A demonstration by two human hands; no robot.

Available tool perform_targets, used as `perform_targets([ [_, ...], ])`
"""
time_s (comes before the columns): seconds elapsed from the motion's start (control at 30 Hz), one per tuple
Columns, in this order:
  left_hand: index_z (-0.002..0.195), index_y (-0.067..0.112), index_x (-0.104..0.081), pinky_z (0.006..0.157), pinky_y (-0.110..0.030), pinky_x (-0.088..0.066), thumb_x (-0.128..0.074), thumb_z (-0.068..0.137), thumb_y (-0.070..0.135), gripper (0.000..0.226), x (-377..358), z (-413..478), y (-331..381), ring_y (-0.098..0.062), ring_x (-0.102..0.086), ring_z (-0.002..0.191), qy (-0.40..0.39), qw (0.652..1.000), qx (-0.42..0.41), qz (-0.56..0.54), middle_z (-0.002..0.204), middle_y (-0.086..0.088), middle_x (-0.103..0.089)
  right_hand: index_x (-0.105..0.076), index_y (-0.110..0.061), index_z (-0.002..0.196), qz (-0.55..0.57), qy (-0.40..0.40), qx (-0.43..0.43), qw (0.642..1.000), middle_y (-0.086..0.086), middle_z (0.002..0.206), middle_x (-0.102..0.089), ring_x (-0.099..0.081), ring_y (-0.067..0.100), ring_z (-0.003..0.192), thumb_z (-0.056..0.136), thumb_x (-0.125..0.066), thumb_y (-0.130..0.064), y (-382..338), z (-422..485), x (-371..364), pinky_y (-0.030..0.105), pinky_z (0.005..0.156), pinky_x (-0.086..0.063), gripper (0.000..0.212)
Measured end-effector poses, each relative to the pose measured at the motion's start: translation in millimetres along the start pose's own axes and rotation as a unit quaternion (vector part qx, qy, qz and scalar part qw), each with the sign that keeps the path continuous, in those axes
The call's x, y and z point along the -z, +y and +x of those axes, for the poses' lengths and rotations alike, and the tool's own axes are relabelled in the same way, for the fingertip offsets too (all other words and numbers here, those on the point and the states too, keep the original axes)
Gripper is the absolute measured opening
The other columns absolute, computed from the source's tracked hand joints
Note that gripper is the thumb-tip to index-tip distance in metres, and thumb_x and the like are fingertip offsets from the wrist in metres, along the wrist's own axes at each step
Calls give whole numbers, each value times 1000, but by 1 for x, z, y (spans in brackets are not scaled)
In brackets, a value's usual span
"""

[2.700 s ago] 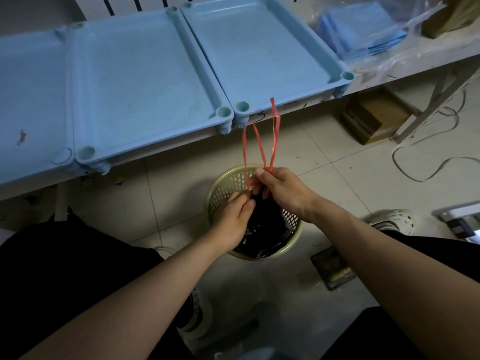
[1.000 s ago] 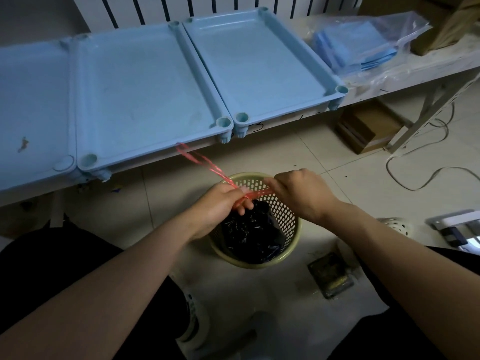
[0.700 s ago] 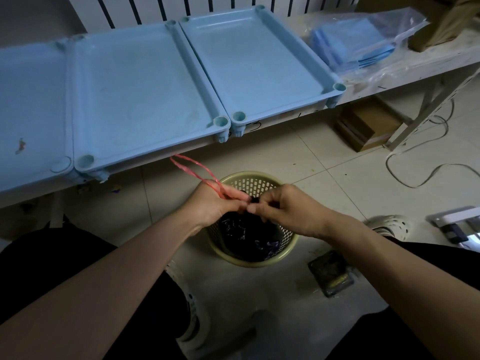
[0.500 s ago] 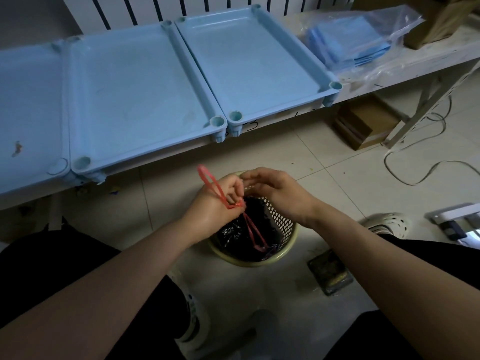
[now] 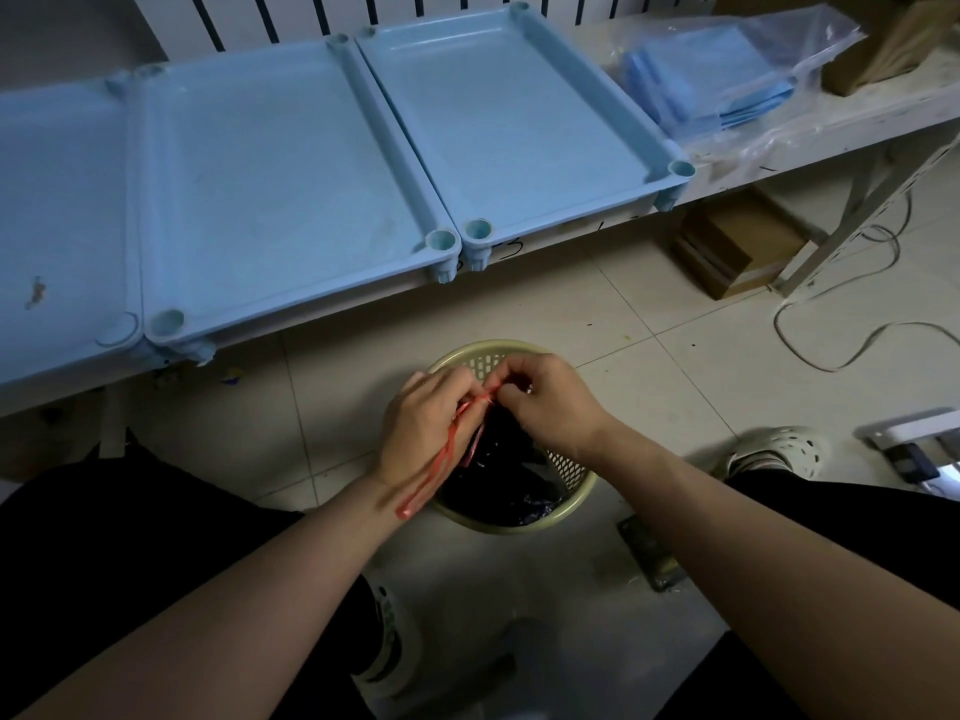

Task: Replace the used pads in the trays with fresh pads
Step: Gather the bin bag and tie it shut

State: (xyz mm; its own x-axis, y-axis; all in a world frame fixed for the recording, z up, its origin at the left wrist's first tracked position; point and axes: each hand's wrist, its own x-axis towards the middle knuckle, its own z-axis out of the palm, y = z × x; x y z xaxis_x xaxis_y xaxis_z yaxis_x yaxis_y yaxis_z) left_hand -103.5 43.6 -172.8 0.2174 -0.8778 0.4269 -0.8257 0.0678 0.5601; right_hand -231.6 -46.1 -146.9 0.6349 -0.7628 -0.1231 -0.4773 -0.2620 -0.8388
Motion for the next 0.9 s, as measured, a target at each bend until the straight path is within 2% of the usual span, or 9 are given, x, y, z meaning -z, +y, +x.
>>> perform_targets([
  [0.1,79,13,-59,66,-23,-36,-59,81,16,4,-1,2,4,-13,-47,74,32,999,3,9,77,3,-63,-61,-18,85,-76,47,73,993,-7,85,-59,-49,11,85,83,-57,-6,0,2,-4,24,79,-39,13],
  [0.23,83,15,-57,65,-31,-45,-66,86,17,10,-3,0,-2,-17,-56,77,56,996,72,-19,80,6,-63,-56,-15,114,124,-23,-39,991,4,88,-68,-60,17,79,92,-47,-1,-4,2,5,30,78,-49,27],
  [0.4,85,22,-53,68,-34,-49,-61,87,30,12,-8,-8,-2,-19,-59,79,49,995,63,-55,81,6,-63,-56,-14,130,128,-117,-73,982,11,96,-69,-62,20,83,96,-52,-5,2,-2,9,35,82,-52,35],
  [0.5,84,22,-57,68,-26,-46,-70,82,20,13,-9,-9,2,-16,-60,76,58,993,74,-78,80,6,-63,-66,-11,110,100,-126,-49,986,3,96,-69,-63,9,87,95,-56,-7,4,-2,5,22,85,-51,19],
  [0.6,81,15,-62,67,-24,-45,-75,79,13,13,-5,-9,0,-13,-59,75,47,991,94,-79,78,7,-63,-66,-11,91,101,-41,-46,993,-1,82,-64,-58,9,77,96,-53,-7,5,0,4,25,79,-48,14],
  [0.67,81,16,-63,68,-22,-45,-73,81,14,10,-3,-8,-2,-11,-60,76,28,988,114,-100,78,7,-64,-60,-14,82,102,0,-43,994,3,84,-60,-54,13,80,96,-47,-9,3,2,5,30,81,-44,20],
  [0.77,86,17,-69,73,-17,-45,-69,85,12,5,0,-5,-4,-3,-61,79,-5,972,145,-184,81,11,-65,-55,-12,75,104,49,-58,992,9,92,-56,-52,18,85,93,-40,-18,-2,3,10,31,78,-41,25],
  [0.83,95,14,-74,75,-13,-44,-66,89,12,10,2,-5,-8,-3,-61,82,-30,976,120,-181,85,11,-64,-59,-10,74,135,57,-86,985,5,89,-62,-54,15,82,92,-40,-23,-4,3,16,27,72,-39,28],
  [0.9,101,11,-75,75,-15,-44,-63,92,15,15,3,-5,-14,-6,-60,80,-51,985,80,-144,85,9,-62,-69,-2,82,179,57,-112,976,12,92,-69,-59,17,86,91,-42,-21,-4,3,20,28,76,-42,34],
])
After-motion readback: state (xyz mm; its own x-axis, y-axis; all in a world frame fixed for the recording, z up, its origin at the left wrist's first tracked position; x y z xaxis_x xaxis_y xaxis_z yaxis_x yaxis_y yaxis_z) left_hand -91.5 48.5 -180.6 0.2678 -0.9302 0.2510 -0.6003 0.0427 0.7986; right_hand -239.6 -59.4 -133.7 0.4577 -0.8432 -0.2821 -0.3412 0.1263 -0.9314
